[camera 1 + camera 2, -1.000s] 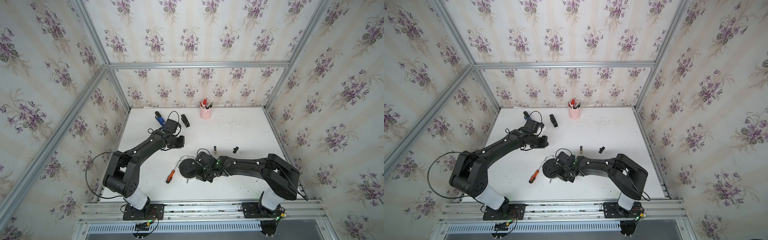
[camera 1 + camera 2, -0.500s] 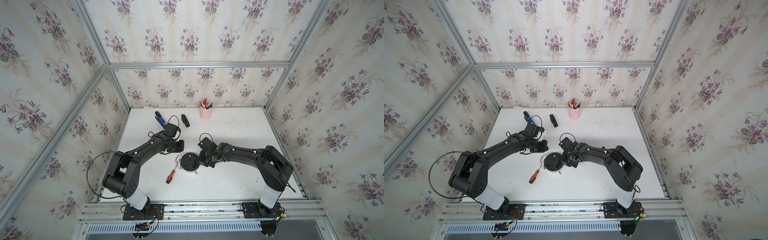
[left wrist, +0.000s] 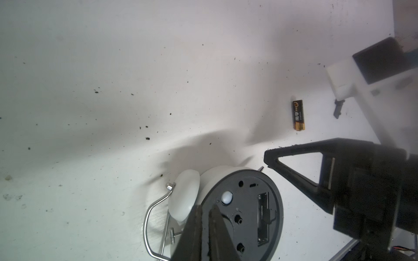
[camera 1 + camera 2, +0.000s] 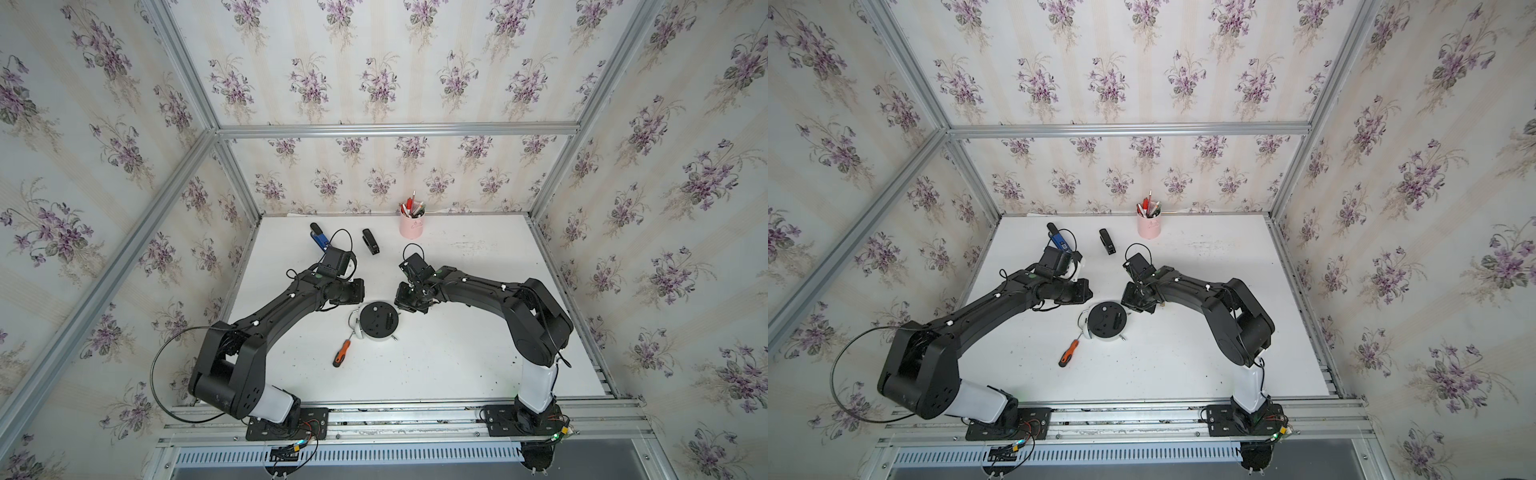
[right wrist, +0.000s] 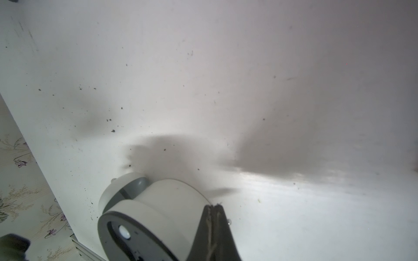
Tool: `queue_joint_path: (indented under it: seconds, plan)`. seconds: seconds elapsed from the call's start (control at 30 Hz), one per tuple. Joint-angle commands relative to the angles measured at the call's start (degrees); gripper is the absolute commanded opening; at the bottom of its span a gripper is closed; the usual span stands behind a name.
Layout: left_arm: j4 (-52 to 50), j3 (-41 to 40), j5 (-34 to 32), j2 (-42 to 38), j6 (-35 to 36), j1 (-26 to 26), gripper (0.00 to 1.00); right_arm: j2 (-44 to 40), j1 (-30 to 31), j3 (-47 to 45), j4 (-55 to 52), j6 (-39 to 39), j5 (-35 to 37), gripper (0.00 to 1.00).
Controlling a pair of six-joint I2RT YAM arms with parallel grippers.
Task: Remove the battery from the alarm
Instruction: Adjust the alarm at the center of the board, then pick up the cover from the center of the board.
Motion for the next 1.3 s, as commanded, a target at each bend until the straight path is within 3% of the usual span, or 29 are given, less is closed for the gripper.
queue_joint_path:
  seconds: [0.0, 0.13, 0.23, 0.33, 0.4, 0.5, 0.67, 1.27]
  plan:
    - [-1.8, 0.9, -0.2, -2.5, -0.8, 0.1, 0.21, -4.8, -2.0, -1.3, -4.8, -3.3, 1.2, 0.13]
    - [-0.9, 0.7, 3.8, -7.3, 0.1, 0.0, 0.52, -14.8, -7.0, -4.1, -14.9, -7.1, 7.3, 0.43]
    - [1.3, -0.3, 7.9, -9.7, 0.2, -0.1, 0.60, -18.4, -16.1, -7.0, -20.5, -11.5, 8.4, 0.54]
    - [1.7, -0.7, 9.8, -10.0, 0.5, -0.2, 0.61, -17.2, -23.2, -6.7, -22.7, -15.8, 8.1, 0.53]
    - [2.4, -1.6, 10.6, -9.8, 0.8, -0.3, 0.61, -14.8, -24.8, -3.4, -23.8, -18.8, 9.9, 0.50]
    - [3.5, -2.9, 11.0, -9.6, 0.5, -0.4, 0.62, -8.7, -25.1, 3.2, -27.8, -21.6, 13.7, 0.47]
    - [4.5, -3.7, 11.1, -8.8, 0.0, -0.5, 0.62, -2.2, -25.7, 5.1, -27.7, -22.0, 14.4, 0.40]
    - [5.2, -6.5, 10.1, -9.1, 0.1, -0.5, 0.62, 6.2, -26.8, 5.4, -22.8, -20.9, 14.2, 0.28]
